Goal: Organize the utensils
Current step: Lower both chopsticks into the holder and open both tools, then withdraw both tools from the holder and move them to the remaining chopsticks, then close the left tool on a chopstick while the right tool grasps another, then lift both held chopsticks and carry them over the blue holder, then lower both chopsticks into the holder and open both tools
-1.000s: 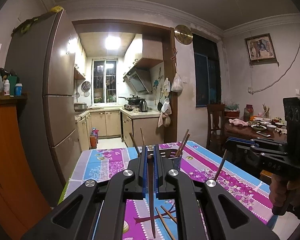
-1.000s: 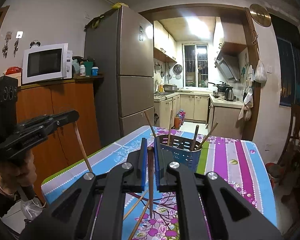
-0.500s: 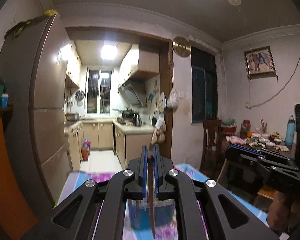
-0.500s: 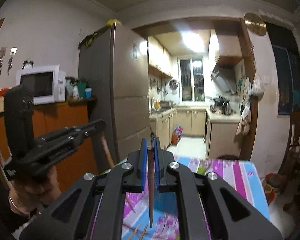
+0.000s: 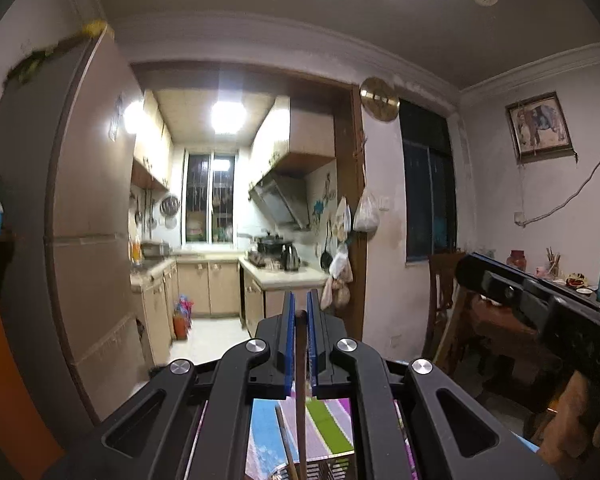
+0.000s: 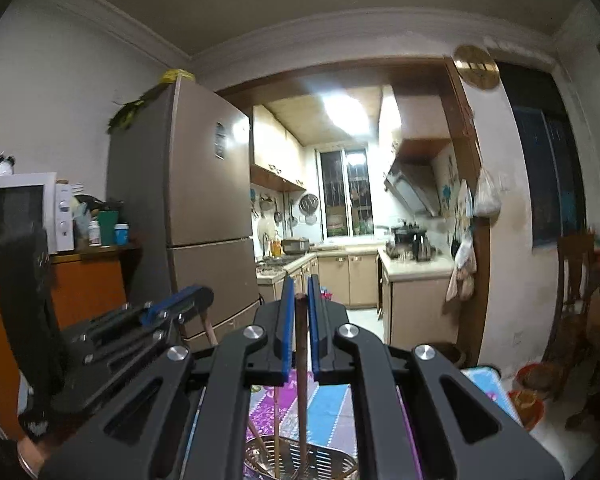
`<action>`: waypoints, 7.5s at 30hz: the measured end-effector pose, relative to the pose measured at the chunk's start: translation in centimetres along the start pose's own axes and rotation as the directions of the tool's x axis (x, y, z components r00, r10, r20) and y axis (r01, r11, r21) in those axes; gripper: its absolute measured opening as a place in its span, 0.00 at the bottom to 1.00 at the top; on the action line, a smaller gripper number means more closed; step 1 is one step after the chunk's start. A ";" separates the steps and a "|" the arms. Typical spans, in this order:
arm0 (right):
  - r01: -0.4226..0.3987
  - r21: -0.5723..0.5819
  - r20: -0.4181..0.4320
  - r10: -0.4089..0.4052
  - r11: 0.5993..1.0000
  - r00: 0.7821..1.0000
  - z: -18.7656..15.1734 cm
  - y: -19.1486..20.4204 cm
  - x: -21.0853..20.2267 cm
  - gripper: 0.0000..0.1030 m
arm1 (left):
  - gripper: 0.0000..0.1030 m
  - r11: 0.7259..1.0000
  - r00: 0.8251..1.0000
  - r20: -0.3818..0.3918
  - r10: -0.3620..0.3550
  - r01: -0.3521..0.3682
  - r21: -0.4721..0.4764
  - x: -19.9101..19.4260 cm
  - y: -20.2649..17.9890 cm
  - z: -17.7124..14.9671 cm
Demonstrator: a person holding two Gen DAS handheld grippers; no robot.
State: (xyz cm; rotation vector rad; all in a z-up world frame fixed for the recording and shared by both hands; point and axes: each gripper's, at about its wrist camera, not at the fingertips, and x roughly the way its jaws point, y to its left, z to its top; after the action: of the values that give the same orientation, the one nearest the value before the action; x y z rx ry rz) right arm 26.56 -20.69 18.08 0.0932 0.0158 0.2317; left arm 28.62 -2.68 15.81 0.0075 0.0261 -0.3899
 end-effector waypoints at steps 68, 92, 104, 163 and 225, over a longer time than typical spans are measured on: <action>0.158 -0.172 -0.395 -0.215 0.972 0.893 -24.6 6.2 -22.9 0.92 | 0.89 0.914 0.822 -0.402 0.402 -0.387 0.123 -23.5 -1.3 -22.4; 0.102 -0.228 -0.460 -0.200 0.968 0.865 -30.1 6.6 -26.3 0.26 | 0.54 0.988 0.872 -0.479 0.099 -0.028 0.153 -27.1 -8.4 -29.7; 0.142 -0.196 -0.503 -0.224 0.970 0.835 -31.6 3.1 -23.5 0.09 | 0.34 0.994 0.867 -0.487 0.101 -0.068 0.085 -26.1 -7.8 -31.0; 0.071 -0.160 -0.246 -0.109 0.985 0.963 -20.8 4.4 -23.2 0.05 | 0.07 0.971 0.945 -0.221 0.241 -0.232 0.064 -27.6 -3.6 -19.2; 0.053 0.023 -0.006 -0.053 0.998 0.999 -0.5 -1.0 0.1 0.05 | 0.07 0.999 0.999 0.037 0.034 -0.034 0.006 -0.5 -1.0 1.0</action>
State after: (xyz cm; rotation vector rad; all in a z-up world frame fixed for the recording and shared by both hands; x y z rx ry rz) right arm 26.87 -21.60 17.46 0.1153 0.0259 0.1789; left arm 27.79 -3.41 16.84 0.0071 -0.0117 -0.3563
